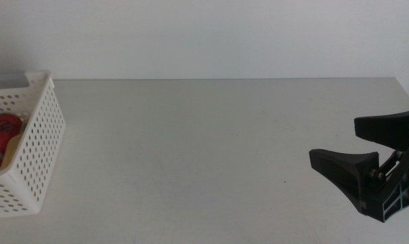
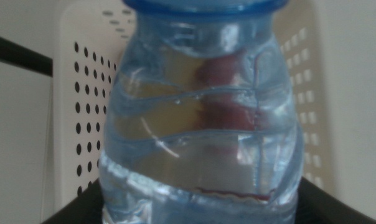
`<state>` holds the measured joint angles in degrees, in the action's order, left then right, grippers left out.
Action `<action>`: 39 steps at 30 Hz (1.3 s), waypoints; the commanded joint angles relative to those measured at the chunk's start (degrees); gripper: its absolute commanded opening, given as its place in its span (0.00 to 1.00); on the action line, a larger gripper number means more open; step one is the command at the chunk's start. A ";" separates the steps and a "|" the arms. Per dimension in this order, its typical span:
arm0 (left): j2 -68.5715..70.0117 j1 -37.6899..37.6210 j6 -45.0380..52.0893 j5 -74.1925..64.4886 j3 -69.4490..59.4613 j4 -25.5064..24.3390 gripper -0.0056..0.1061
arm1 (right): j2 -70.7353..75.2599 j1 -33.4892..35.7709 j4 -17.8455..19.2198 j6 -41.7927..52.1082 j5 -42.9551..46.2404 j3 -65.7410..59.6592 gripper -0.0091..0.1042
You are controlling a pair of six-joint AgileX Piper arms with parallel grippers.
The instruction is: Use arms to grab the bottles and put them into the dustbin to the left of the table.
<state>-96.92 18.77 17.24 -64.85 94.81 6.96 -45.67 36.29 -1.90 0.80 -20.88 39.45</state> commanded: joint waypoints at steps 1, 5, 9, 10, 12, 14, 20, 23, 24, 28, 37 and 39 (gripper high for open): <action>0.17 0.19 -0.21 2.81 2.11 -0.06 0.03 | 0.30 0.03 0.44 0.71 3.71 1.63 0.74; -3.87 0.19 -0.53 2.53 2.11 -0.30 0.03 | 0.30 0.03 0.44 0.71 3.71 1.63 0.74; -7.49 0.19 -0.61 2.40 2.11 -0.19 0.03 | 0.30 0.03 0.44 0.71 3.71 1.63 0.74; -8.21 0.19 -0.61 2.40 2.11 0.02 0.03 | 0.30 0.03 0.44 0.71 3.71 1.63 0.74; -9.41 0.19 -0.61 2.40 2.11 0.70 0.04 | 0.30 0.03 0.44 0.71 3.71 1.63 0.74; -10.49 0.19 -0.61 2.46 2.11 1.31 0.04 | 0.30 0.03 0.44 0.71 3.71 1.63 0.74; -12.71 0.19 -0.61 2.08 1.96 2.61 0.13 | 0.30 0.03 0.44 0.71 3.71 1.63 0.74; -13.09 0.12 -0.36 2.14 1.96 2.80 0.35 | 0.30 0.03 0.44 0.71 3.71 1.63 0.74; -13.09 0.12 -0.36 2.14 1.96 2.80 0.40 | 0.30 0.03 0.44 0.71 3.71 1.63 0.74; -12.79 -0.06 -0.24 -0.20 2.14 3.43 0.89 | 0.30 0.03 0.44 0.71 3.71 1.63 0.74; -7.29 -2.00 -0.92 -0.06 2.14 3.58 0.88 | 0.30 0.03 0.44 0.71 3.71 1.63 0.74; -5.55 -3.02 -1.05 -0.32 2.09 3.46 0.87 | 0.30 0.03 0.44 0.71 3.71 1.63 0.74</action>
<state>-107.25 16.69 17.01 -65.61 95.04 9.10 -45.67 36.29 -1.90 0.80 -20.88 39.45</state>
